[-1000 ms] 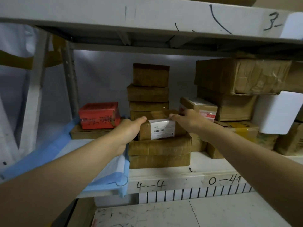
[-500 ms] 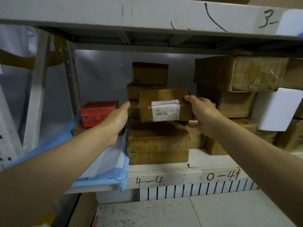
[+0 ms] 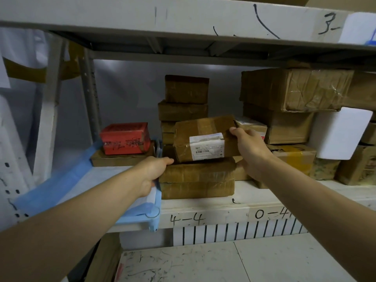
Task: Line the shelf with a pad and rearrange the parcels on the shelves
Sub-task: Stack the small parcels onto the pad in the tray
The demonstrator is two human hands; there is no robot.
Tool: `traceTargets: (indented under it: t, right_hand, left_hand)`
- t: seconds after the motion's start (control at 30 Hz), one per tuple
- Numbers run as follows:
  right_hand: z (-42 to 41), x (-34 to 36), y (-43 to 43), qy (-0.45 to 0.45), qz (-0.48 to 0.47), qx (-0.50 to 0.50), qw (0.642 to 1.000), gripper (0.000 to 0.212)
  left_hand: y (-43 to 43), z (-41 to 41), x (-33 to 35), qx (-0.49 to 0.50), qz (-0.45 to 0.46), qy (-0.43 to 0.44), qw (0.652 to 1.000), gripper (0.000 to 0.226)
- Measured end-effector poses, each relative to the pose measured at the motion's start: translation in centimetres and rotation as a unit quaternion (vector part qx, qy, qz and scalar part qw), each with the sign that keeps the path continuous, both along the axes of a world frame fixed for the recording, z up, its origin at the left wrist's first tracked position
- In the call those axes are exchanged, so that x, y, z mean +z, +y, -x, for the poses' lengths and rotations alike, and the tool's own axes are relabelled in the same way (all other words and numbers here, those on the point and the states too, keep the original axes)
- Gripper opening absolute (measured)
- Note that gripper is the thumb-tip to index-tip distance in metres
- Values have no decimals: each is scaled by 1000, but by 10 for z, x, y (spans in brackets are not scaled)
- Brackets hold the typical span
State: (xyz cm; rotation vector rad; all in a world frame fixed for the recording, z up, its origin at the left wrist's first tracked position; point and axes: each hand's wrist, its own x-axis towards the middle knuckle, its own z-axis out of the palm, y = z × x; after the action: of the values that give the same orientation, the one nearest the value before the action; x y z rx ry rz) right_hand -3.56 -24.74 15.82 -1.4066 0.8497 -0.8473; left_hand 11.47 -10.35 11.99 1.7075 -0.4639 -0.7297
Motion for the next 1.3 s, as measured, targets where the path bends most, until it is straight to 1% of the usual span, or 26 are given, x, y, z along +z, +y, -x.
traceTargets:
  t: [0.03,0.13,0.23,0.37,0.47,0.53,0.63,0.7,0.73,0.83,0.9,1.07,1.2,1.3]
  right_hand:
    - [1,2,1,-4,3,1,1000,35]
    - [2,10,7,-20,16,3,1000,31]
    - [5,20,12,-38,33,3,999,37]
    - [10,37,21,-74,44,7,996,37]
    - [10,48,28,-95,47,20,994,35]
    - [7,52,33,-113,38,29,992,34]
    - [-3,59,43,-139,17,60,988,34]
    - [-10,61,48,-158,1,92,983,29]
    - [-13,62,50,-167,-10,111,980,25]
    - [-24,63,56,-188,-45,158,968,23]
    - [-33,62,59,-192,-61,166,965,23]
    - [-51,53,62,-188,-101,162,964,24]
    - [-64,49,62,-196,-118,154,961,22]
    - [-73,49,59,-201,-120,145,961,21]
  left_hand:
    - [0,0,0,1,10,14,1000,23]
    - [1,0,0,10,36,43,998,27]
    - [1,-2,2,22,61,64,996,32]
    - [1,-9,11,26,101,102,989,56]
    - [4,-18,21,64,120,98,986,68]
    - [8,-24,27,87,153,107,978,66]
    - [23,-33,35,127,186,111,968,51]
    - [36,-43,42,156,194,99,964,38]
    - [44,-50,45,164,203,98,961,36]
    - [66,-71,57,177,220,104,954,37]
    - [78,-87,64,195,229,101,948,34]
    - [88,-120,76,227,248,97,937,37]
    - [80,-152,80,249,242,69,935,43]
    - [67,-179,80,255,247,58,933,37]
